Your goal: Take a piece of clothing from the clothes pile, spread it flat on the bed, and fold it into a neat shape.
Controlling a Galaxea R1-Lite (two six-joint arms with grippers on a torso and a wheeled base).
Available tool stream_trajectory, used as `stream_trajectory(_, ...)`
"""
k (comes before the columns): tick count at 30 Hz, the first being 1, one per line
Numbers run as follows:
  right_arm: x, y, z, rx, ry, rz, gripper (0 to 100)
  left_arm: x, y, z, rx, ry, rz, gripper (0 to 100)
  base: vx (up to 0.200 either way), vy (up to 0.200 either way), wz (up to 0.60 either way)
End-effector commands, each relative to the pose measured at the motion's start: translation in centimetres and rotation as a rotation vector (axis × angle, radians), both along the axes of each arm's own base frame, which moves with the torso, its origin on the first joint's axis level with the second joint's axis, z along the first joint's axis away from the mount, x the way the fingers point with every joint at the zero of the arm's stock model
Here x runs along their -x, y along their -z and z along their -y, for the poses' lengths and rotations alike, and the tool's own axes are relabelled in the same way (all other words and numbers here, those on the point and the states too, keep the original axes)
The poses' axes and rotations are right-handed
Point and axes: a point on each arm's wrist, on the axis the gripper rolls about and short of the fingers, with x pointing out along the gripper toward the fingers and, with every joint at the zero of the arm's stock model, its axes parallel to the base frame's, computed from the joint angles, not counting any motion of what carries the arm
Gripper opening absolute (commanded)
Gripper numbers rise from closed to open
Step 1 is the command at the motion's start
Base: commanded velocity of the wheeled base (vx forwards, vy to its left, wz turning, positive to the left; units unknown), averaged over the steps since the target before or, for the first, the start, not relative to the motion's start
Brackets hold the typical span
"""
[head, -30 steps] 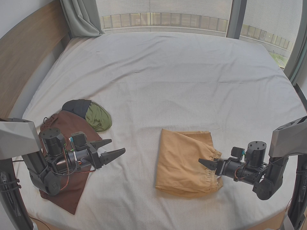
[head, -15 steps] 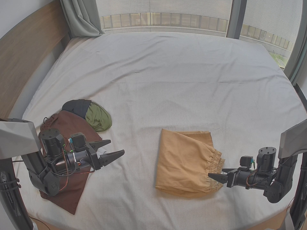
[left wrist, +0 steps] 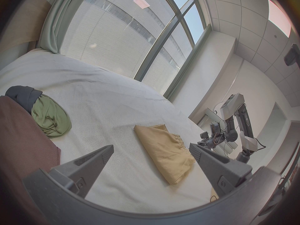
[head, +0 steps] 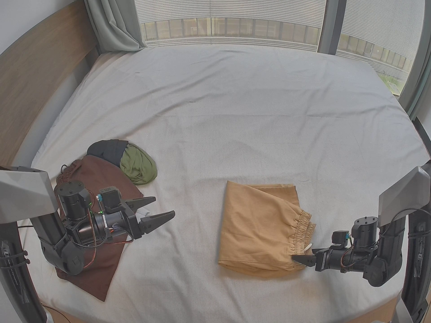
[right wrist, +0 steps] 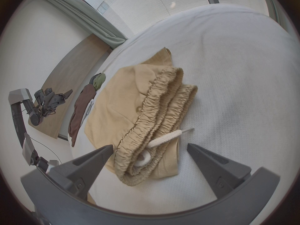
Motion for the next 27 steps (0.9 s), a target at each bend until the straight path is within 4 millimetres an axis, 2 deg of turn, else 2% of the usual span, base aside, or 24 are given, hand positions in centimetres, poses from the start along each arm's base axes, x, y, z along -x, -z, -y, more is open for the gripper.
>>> stream_trajectory(1, -0.3, 1.9, -0.2, 0.005, -0.003, -0.053, 100, 0.0, 0.1, 0.0, 0.0, 0.0, -0.004, 100, 0.0, 0.0, 0.0)
stream_trajectory(5, -0.7, 2.1, -0.6, -0.01, -0.006, -0.052, 100, 0.0, 0.2, 0.0, -0.001, 0.0, -0.006, 100, 0.0, 0.0, 0.0)
stream_trajectory(11, -1.3, 1.5, -2.6, -0.104, -0.001, -0.071, 100, 0.0, 0.2, 0.0, -0.002, 0.0, -0.008, 100, 0.0, 0.0, 0.0)
stream_trajectory(17, -1.3, 1.4, -2.7, -0.11, 0.001, -0.073, 100, 0.0, 0.2, 0.0, -0.002, 0.0, -0.008, 100, 0.0, 0.0, 0.0)
stream_trajectory(18, -1.3, 1.4, -2.7, -0.11, -0.001, -0.072, 0, 0.0, 0.2, 0.0, -0.002, 0.0, -0.008, 100, 0.0, 0.0, 0.0)
stream_trajectory(27, -1.3, 1.4, -2.8, -0.109, -0.001, -0.072, 0, 0.1, 0.3, 0.0, -0.007, 0.002, -0.005, 100, 0.0, 0.0, 0.0)
